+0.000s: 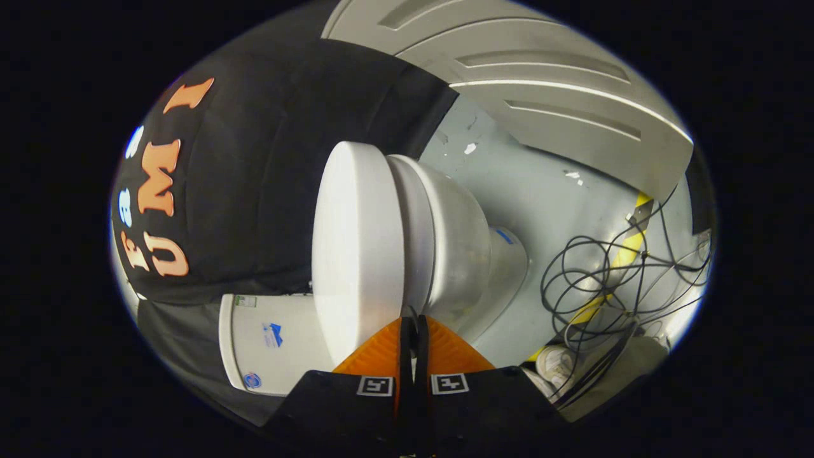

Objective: Open the toilet lid.

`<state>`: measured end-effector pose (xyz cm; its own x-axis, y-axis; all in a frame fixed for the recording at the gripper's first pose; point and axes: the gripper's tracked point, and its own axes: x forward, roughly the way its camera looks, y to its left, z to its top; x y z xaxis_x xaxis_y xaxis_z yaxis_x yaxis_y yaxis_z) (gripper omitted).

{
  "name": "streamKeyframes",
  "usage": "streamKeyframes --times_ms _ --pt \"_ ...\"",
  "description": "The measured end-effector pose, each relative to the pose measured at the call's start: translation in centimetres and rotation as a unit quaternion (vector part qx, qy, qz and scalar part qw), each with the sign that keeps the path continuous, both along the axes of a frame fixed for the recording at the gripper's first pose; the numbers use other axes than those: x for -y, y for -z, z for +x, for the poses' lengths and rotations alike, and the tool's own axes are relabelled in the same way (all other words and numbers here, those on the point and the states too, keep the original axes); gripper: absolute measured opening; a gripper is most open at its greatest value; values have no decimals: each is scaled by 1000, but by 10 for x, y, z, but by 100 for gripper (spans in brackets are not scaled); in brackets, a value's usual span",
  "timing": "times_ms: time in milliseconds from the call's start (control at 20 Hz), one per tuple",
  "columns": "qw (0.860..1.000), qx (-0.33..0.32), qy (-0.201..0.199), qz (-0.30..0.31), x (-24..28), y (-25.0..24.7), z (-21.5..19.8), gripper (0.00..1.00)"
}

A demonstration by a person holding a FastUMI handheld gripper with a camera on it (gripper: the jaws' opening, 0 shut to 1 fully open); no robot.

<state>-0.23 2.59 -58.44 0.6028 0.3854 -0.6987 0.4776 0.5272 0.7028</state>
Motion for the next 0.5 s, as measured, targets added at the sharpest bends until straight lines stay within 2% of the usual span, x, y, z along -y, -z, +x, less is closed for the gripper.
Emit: streamKeyframes --times_ms 350,500 --pt "999 30 7 -31 -5 -39 6 8" --pt "998 38 -5 -53 -10 -58 6 8"
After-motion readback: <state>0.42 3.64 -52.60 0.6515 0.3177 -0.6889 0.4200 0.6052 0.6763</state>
